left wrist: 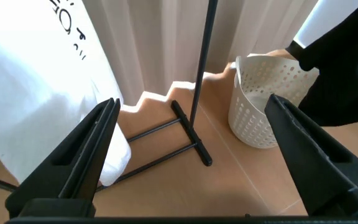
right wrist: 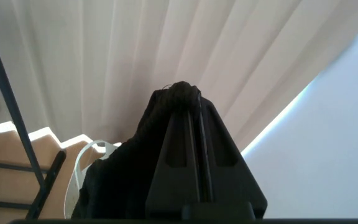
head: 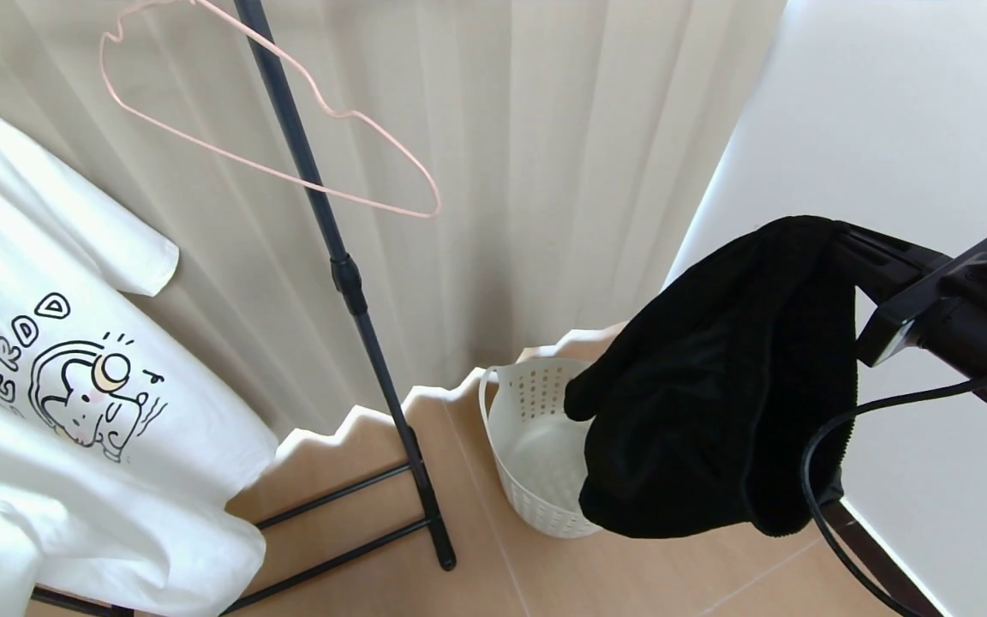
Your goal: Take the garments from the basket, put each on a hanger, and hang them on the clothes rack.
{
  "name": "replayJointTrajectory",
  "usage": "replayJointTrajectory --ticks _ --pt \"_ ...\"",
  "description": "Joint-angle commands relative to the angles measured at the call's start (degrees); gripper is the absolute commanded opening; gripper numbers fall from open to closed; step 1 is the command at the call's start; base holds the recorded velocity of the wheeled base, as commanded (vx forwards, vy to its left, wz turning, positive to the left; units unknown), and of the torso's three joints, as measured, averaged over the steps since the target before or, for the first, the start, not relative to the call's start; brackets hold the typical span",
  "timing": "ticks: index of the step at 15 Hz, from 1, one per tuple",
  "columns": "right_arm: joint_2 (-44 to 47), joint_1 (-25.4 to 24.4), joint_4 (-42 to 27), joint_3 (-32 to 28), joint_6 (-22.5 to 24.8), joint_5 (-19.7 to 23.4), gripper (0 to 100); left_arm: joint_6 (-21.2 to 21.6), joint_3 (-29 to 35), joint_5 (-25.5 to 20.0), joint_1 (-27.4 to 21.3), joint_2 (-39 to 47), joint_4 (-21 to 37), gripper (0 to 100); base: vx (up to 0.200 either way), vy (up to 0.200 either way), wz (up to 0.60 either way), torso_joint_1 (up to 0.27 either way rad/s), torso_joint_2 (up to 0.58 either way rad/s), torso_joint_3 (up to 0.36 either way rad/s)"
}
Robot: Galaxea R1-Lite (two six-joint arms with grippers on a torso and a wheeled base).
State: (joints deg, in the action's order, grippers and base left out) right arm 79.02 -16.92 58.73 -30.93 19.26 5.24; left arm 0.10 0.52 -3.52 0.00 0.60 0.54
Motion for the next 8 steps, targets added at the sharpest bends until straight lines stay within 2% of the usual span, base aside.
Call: replayJointTrajectory --ticks 1,6,8 --pt "0.26 -0.04 0.06 -0.01 -0.01 0.03 0 -0.01 0.00 0.01 0.00 0.02 -0.01 100 0.000 0.000 0.00 0.002 0.00 0.183" --pt "0.43 -0.04 -0.11 -0.45 -0.63 -0.06 0 -0.01 0.00 0.01 0.00 0.11 -0.01 100 0.000 0.000 0.00 0.001 0.00 0.206" --pt "0.61 -0.04 -0.20 -0.27 -0.63 -0.06 0 -0.01 0.00 0.01 0.09 0.11 -0.01 100 0.000 0.000 0.00 0.097 -0.28 0.032"
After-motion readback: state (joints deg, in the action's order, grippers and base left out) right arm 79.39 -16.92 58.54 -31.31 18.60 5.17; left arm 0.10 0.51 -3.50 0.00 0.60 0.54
